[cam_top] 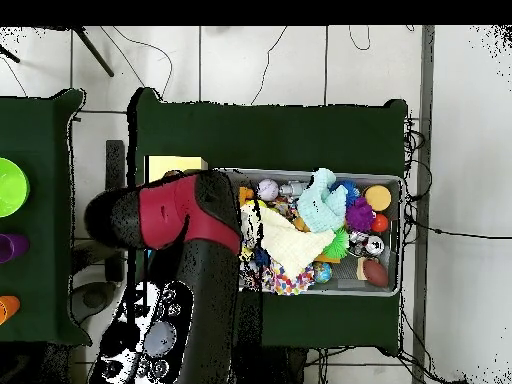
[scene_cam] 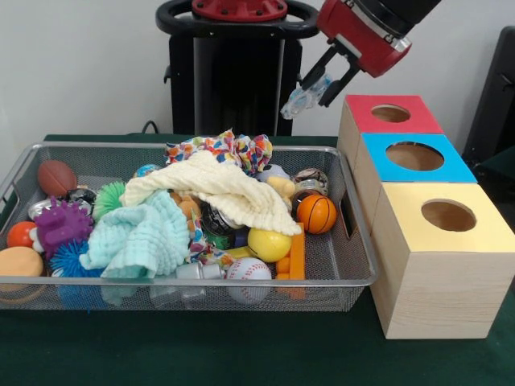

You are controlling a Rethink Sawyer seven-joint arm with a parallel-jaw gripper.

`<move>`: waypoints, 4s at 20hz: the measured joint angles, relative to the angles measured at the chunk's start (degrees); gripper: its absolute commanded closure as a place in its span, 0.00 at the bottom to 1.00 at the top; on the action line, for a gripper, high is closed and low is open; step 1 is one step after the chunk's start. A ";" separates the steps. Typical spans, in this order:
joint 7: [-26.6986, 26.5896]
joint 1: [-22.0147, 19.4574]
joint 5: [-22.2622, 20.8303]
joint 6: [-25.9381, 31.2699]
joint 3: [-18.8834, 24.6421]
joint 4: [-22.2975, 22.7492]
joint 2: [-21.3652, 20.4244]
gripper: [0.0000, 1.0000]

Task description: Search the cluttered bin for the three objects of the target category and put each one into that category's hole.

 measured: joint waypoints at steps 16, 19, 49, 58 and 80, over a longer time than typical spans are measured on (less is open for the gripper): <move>0.01 2.93 4.44 2.56 -0.08 -5.43 3.20 1.00; 0.02 3.55 5.33 2.57 -0.13 -6.37 3.93 1.00; 1.46 9.61 12.90 3.15 -3.03 -9.35 7.86 1.00; 1.47 9.89 14.64 3.15 -4.37 -9.35 8.20 1.00; 1.47 10.37 16.98 -2.87 -6.06 -9.02 11.25 1.00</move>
